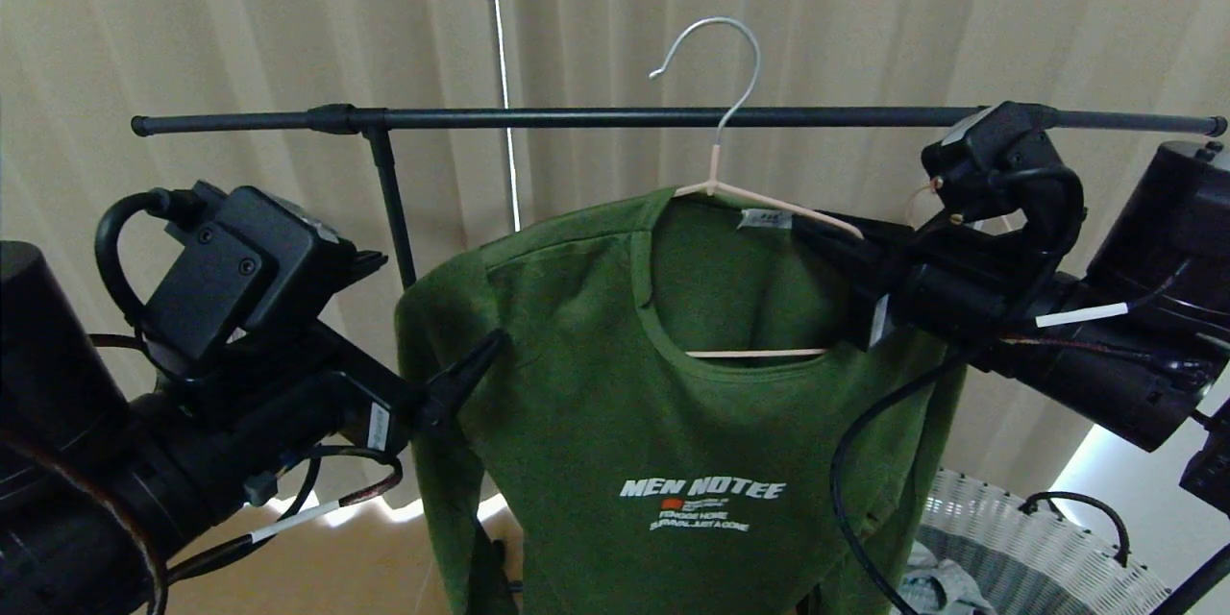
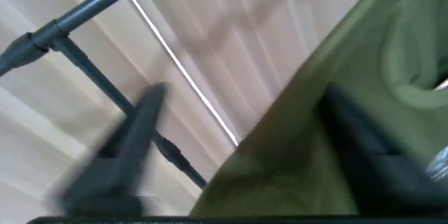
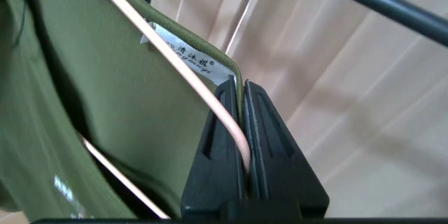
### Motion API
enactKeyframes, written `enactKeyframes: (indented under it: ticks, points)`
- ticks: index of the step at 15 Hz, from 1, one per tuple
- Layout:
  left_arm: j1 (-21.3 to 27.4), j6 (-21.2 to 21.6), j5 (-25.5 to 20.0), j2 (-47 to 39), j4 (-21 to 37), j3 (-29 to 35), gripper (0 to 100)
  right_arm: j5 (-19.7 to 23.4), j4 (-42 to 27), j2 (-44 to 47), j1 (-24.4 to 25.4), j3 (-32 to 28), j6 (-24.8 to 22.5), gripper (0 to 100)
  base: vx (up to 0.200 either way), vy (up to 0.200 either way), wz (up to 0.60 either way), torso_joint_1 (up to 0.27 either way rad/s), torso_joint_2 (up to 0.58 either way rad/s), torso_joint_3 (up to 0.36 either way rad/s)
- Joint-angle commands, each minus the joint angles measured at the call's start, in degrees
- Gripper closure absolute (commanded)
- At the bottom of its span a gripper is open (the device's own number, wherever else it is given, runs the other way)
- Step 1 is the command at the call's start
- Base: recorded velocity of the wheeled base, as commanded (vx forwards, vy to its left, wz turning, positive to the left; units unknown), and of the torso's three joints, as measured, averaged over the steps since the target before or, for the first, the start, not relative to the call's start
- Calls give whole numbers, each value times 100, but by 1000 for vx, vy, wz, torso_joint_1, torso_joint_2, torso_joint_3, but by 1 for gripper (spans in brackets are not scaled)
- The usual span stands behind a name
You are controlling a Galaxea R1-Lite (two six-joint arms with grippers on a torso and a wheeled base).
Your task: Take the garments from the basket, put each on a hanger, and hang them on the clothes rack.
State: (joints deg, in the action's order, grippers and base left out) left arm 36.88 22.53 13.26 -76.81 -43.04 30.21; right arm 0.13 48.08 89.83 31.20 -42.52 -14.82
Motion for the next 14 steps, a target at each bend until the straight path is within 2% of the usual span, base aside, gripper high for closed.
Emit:
enactKeyframes:
  ticks: [1, 5, 12, 14]
  points:
    - [-128, -47, 1, 17, -2, -15, 0, 4, 8, -256, -254, 139, -3, 100, 0, 0, 0, 0, 0, 0]
    - [-515, -100, 10, 17, -2, -314, 0, 22, 0, -379, -500, 165, 15, 100, 0, 0, 0, 0, 0, 0]
    - [-497, -91, -8, -115, -20, -621, 0, 66, 17, -414, -465, 148, 32, 100, 0, 0, 0, 0, 0, 0]
    - [-488, -135, -131, -255, -143, -586, 0, 74, 96, -440, -281, 148, 50, 100, 0, 0, 0, 0, 0, 0]
